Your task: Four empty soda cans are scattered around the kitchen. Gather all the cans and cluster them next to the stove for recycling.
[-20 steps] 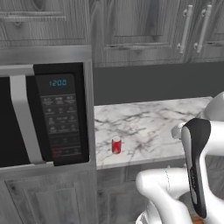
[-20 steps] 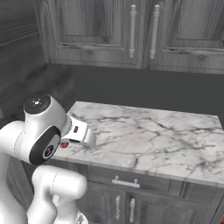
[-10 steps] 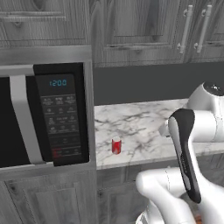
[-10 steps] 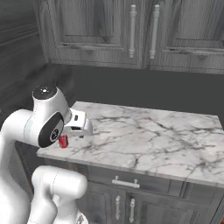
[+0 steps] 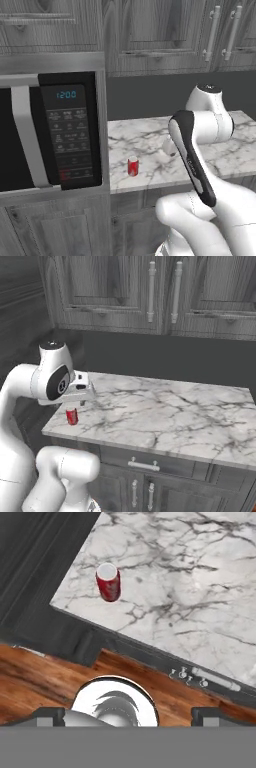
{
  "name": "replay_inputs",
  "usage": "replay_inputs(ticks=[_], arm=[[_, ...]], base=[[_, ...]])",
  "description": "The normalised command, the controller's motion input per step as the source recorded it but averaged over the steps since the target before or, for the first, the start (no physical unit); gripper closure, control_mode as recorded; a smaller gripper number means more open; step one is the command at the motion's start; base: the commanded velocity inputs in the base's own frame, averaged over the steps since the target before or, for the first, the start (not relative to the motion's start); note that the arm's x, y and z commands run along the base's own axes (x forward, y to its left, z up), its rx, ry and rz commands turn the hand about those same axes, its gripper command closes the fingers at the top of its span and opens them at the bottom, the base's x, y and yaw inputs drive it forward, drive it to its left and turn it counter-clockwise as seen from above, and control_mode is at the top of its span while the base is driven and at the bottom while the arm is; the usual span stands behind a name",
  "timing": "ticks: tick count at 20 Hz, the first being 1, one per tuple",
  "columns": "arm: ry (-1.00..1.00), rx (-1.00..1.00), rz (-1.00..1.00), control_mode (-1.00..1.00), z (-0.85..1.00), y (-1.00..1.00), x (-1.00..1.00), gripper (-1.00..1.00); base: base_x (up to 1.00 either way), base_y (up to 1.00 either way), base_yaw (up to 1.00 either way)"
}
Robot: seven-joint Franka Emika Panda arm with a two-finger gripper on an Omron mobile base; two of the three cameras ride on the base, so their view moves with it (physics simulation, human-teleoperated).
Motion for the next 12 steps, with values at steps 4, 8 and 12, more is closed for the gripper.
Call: replay_inputs(ticks=[4,8,12], arm=[[0.01,-0.10,0.12,-1.00,-0.40,0.41,0.11,-1.00],[0.00,-0.04,0.10,-1.00,-0.43,0.07,0.29,-1.00],[0.00,0.00,0.08,-1.00,-0.16,0.00,0.42,-1.00]], base=[[0.00,0.00,0.00],[0.00,0.00,0.00],[0.00,0.00,0.00]])
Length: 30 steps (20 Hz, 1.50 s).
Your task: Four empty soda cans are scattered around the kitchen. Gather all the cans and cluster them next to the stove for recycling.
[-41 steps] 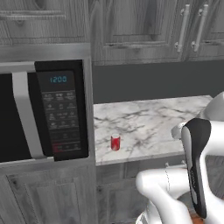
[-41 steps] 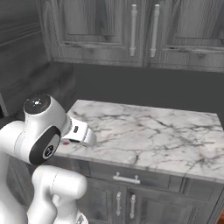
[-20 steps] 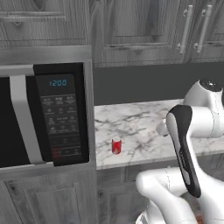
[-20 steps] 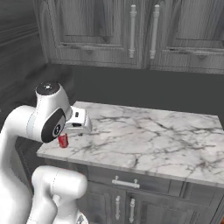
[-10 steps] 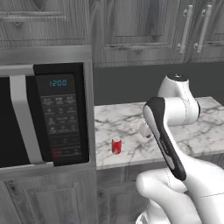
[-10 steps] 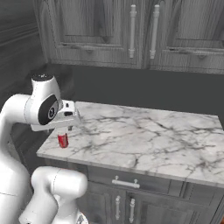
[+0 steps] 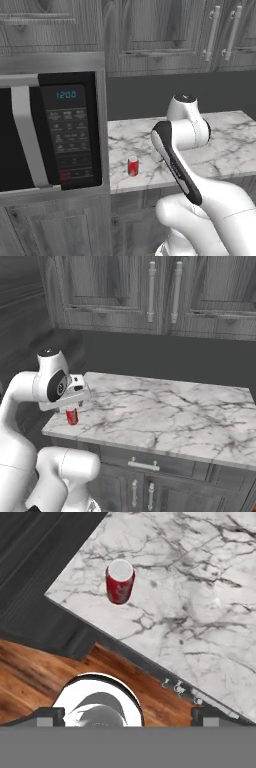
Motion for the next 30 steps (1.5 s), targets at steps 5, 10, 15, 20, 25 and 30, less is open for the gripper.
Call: replay_inputs(ticks=[5,10,15,20,25,30], arm=[[0.05,0.00,0.08,-1.00,-0.13,0.18,0.31,-1.00],[0.13,0.00,0.05,-1.00,-0.10,0.31,0.23,-1.00],[0.12,0.00,0.04,-1.00,-0.12,0.24,0.36,-1.00],[0.07,-0.01,0.04,-1.00,-0.16,0.14,0.31,-1.00],[0.01,-0.03,0.02,-1.00,-0.25,0.03,0.32,-1.00],[0.00,-0.07,0.01,-1.00,-0.25,0.06,0.30,-1.00]], base=[[0.00,0.00,0.00],[0.00,0.00,0.00],[0.00,0.00,0.00],[0.00,0.00,0.00],[0.00,0.00,0.00],[0.00,0.00,0.00]])
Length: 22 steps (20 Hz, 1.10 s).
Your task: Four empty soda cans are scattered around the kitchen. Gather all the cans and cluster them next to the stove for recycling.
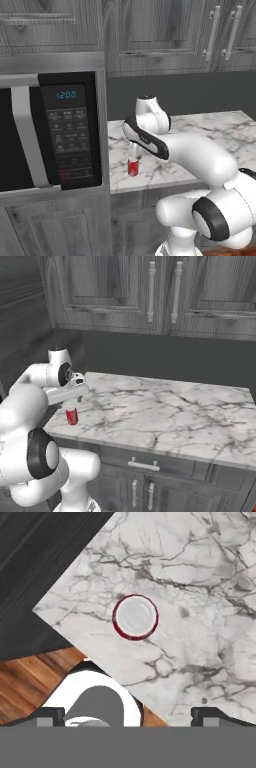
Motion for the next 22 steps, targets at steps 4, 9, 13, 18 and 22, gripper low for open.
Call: replay_inputs(ticks=[4,9,13,18,22], arm=[[0.00,0.00,0.00,-1.00,-0.21,0.09,0.25,-1.00],[0.00,0.00,0.00,-1.00,-0.24,0.09,0.18,-1.00],[0.00,0.00,0.00,-1.00,-0.20,0.02,0.17,-1.00],[0.00,0.00,0.00,-1.00,-0.19,0.08,0.03,-1.00],[0.00,0.00,0.00,-1.00,-0.16,0.07,0.01,-1.00]], base=[[0.00,0.00,0.00],[0.00,0.00,0.00],[0.00,0.00,0.00],[0.00,0.00,0.00],[0.00,0.00,0.00]])
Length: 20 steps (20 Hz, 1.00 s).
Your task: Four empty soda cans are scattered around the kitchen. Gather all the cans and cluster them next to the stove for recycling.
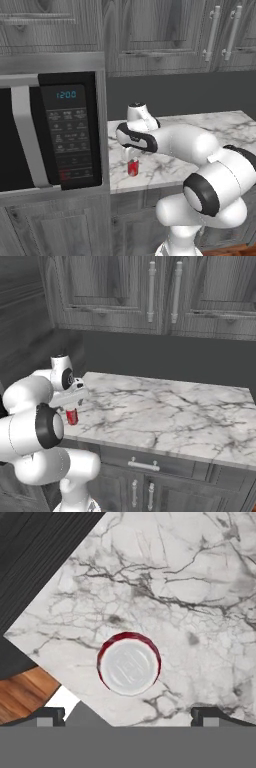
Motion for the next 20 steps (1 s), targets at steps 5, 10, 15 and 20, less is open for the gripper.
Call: replay_inputs(ticks=[5,10,15,20], arm=[[0.00,0.00,0.00,-1.00,-0.07,0.00,0.15,-1.00],[0.00,0.00,0.00,-1.00,-0.02,0.00,0.22,-1.00],[0.01,0.00,0.00,-1.00,-0.01,0.05,0.04,-1.00],[0.00,0.00,0.00,-1.00,-0.01,0.04,-0.01,-1.00]], base=[[0.00,0.00,0.00],[0.00,0.00,0.00],[0.00,0.00,0.00],[0.00,0.00,0.00]])
